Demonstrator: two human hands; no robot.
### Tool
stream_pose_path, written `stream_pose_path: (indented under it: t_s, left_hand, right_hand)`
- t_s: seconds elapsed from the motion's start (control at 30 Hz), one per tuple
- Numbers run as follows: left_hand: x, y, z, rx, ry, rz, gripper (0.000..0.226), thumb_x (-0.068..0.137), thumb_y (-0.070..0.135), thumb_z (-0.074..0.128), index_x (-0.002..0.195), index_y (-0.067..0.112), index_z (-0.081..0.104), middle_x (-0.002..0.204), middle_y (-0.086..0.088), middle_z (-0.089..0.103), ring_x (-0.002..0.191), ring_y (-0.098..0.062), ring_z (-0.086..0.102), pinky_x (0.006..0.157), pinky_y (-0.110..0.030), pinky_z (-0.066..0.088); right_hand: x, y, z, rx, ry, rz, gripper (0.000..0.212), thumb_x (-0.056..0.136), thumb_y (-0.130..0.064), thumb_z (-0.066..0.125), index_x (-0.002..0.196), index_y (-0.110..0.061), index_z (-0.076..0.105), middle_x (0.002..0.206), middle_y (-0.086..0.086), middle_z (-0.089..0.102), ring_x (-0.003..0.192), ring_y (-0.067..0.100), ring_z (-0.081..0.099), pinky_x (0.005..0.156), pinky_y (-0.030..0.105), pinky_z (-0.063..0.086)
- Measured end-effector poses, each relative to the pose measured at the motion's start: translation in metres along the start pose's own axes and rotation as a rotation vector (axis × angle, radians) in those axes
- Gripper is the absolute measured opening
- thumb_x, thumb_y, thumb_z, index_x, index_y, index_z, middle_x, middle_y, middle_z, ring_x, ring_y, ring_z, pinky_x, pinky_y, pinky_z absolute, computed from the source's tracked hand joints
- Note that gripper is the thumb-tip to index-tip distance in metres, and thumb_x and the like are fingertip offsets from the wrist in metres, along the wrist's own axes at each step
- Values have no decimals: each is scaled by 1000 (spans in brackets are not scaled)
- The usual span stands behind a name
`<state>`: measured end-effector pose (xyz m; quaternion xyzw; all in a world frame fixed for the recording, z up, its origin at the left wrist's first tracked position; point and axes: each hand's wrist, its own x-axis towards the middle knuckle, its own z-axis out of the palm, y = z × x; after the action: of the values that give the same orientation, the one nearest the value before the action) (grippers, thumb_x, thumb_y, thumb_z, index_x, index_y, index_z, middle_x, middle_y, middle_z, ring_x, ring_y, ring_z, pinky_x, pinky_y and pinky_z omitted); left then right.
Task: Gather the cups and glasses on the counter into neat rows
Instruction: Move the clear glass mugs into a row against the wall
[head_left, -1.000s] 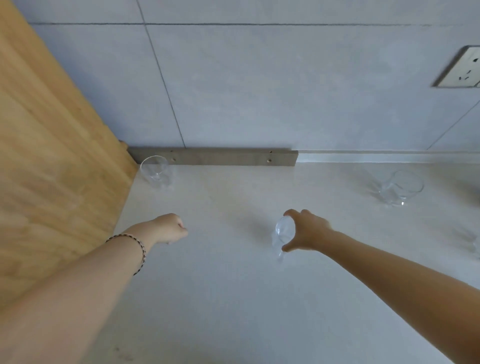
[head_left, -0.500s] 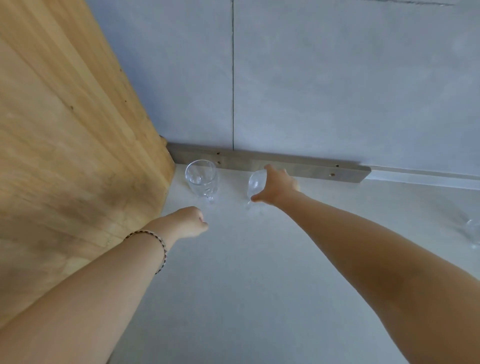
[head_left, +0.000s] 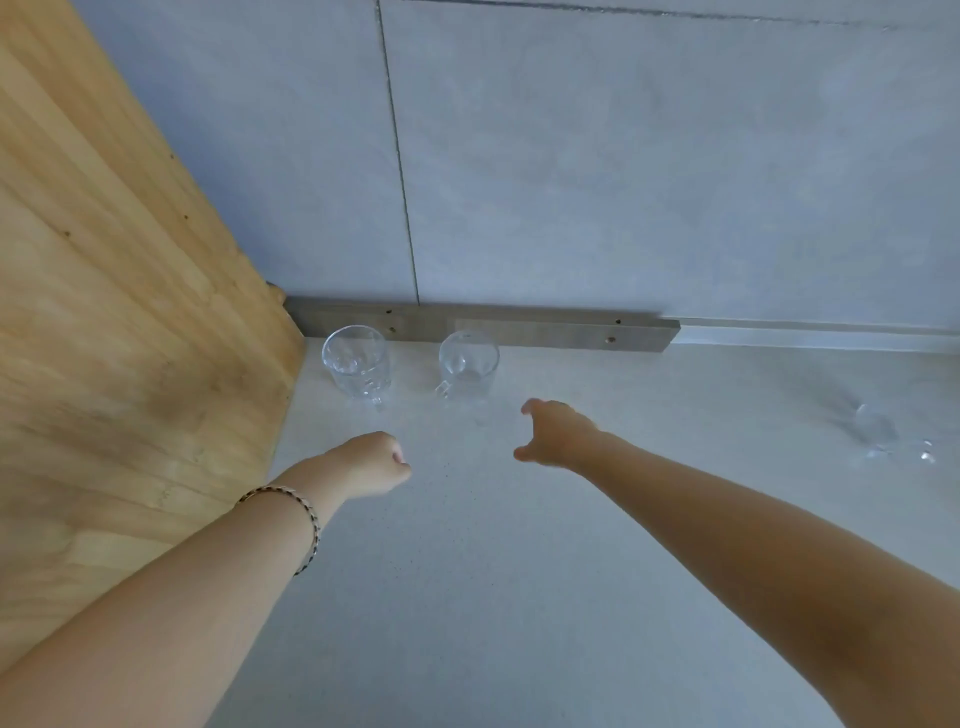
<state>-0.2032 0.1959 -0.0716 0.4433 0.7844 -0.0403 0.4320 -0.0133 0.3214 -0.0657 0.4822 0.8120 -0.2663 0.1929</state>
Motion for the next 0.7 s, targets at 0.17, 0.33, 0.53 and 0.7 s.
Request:
stream_pose_path:
  t_s: [0.17,0.33,0.53,0.7]
  left_hand:
    - [-19,72,23,129,-42,123,11,87,17,42,77,18,37,75,-4,35,55,-16,29,51,-25,17]
    - [-30,172,51,230,-22,236,9,89,17,43,83,20,50,87,-8,51,77,-22,45,60,-28,34]
    - [-32,288,96,267,44,278,18,91,20,45,98,17,61,117,-8,63,99,-21,55,89,-29,44]
    - [-32,359,130,220,24,302,25,92,26,45,109,15,60,119,-2,59,96,-16,51,87,-27,41]
  right_hand:
    - [-46,94,-3,25,-18,114,40,90,-28,53,128,-18,51,134,1,53,123,21,51,97,31,42]
    - [-90,209,-25,74,48,234,37,89,-27,54,124,-17,55,133,1,53,124,21,50,99,31,41]
    - [-121,340,-70,100,190,322,42,90,-26,55,130,-15,52,138,5,50,128,23,47,103,31,38]
    - [-111,416,-104,95,349,339,57,86,-27,61,138,-13,41,138,14,41,128,31,41,103,38,39]
